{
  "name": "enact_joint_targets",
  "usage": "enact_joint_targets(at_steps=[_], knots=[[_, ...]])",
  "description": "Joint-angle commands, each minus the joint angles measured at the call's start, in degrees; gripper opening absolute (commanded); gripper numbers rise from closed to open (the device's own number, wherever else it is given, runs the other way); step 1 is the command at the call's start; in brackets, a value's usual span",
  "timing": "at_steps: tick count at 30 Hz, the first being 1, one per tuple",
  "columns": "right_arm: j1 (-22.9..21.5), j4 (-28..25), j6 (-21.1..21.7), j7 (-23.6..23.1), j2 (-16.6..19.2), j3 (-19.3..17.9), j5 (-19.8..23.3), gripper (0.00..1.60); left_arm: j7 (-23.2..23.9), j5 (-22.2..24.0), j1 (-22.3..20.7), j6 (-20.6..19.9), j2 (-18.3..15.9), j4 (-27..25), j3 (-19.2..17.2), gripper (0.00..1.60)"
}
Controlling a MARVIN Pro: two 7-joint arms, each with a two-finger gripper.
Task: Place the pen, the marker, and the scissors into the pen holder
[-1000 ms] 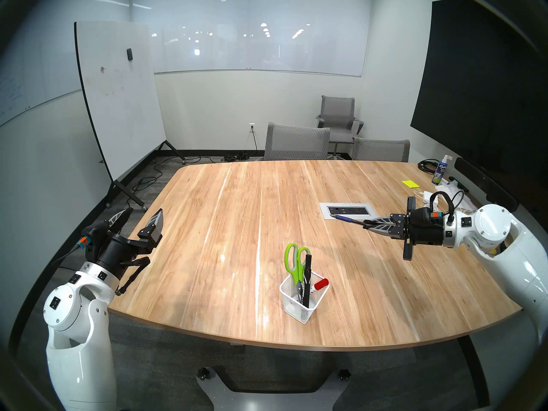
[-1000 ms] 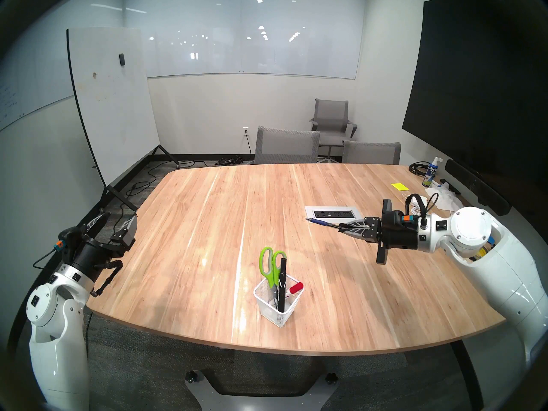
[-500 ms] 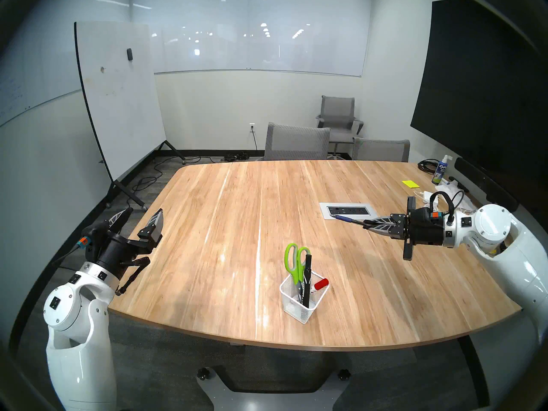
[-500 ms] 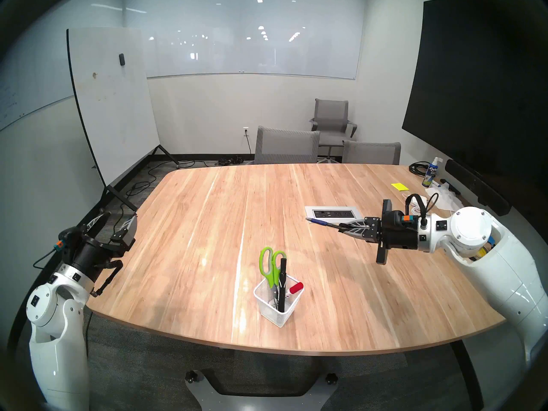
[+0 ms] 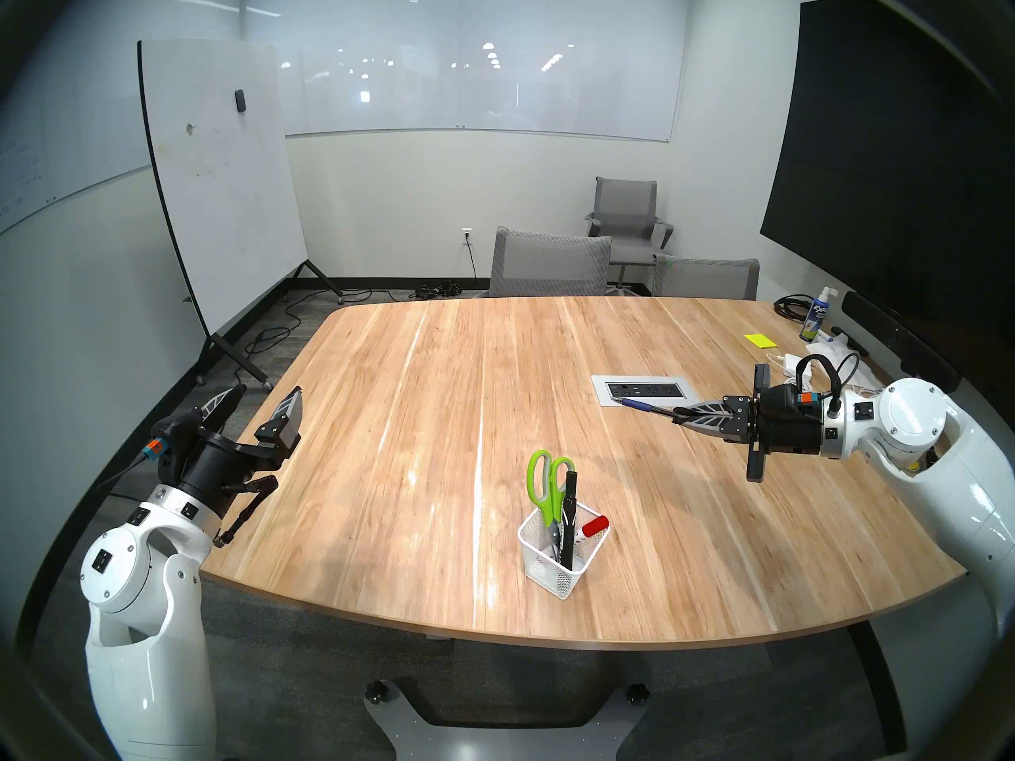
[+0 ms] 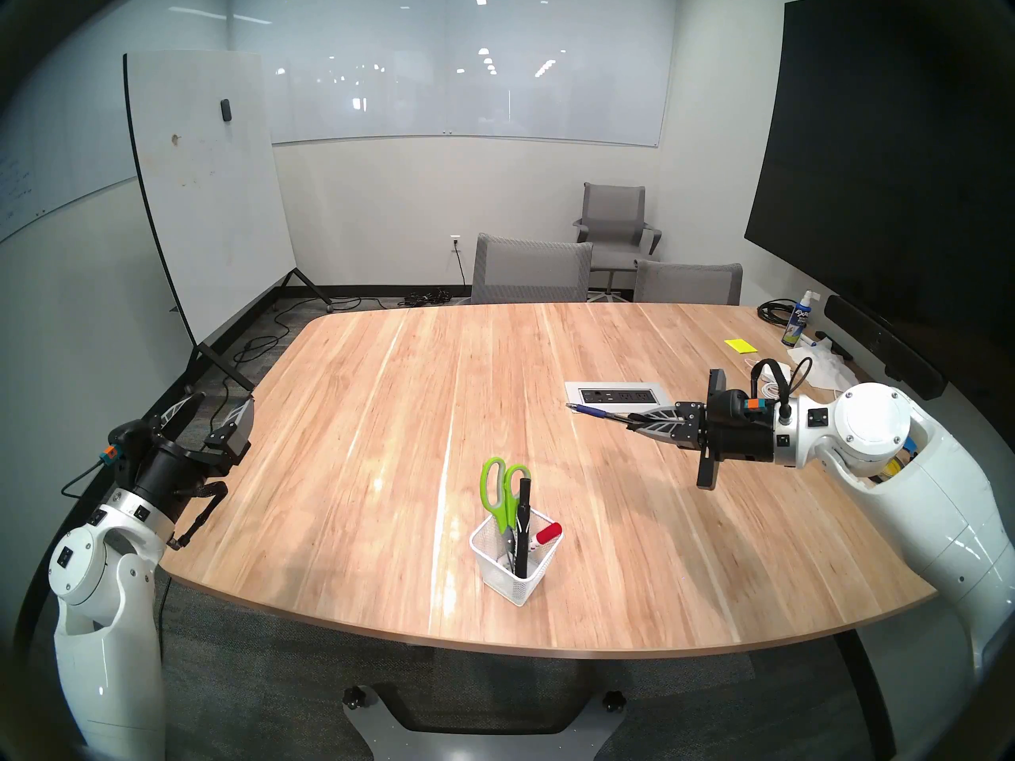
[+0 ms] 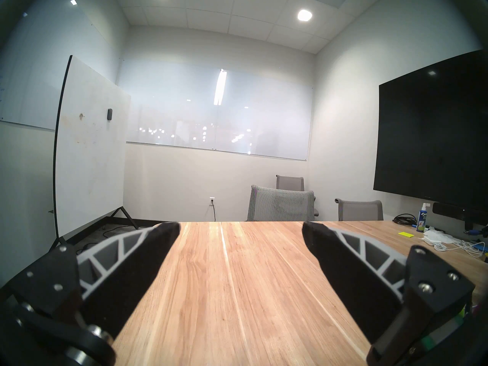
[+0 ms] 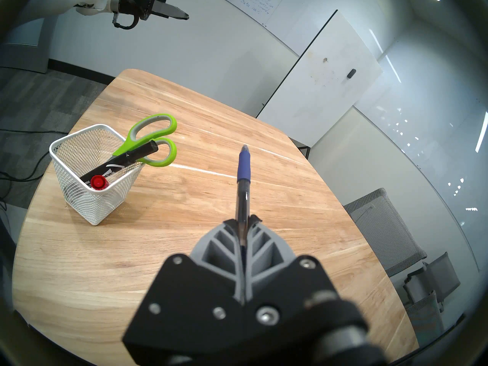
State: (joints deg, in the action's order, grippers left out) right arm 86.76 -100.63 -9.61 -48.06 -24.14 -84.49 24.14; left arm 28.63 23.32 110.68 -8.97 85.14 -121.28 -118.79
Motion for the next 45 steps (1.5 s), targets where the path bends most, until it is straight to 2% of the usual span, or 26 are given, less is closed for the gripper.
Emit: enact_joint_targets(at_steps=[1,45], knots=[[-0.8,-0.3,0.0,0.1,0.2,-0.6,0.1,0.0,-0.1,0.0,-0.1,0.1,0.1,-1.3,0.1,1.6],[-0.8,-0.3,0.0,0.1,0.2,-0.6,0.1,0.0,-0.1,0.0,-0.1,0.1,0.1,-1.3,0.1,1.6]])
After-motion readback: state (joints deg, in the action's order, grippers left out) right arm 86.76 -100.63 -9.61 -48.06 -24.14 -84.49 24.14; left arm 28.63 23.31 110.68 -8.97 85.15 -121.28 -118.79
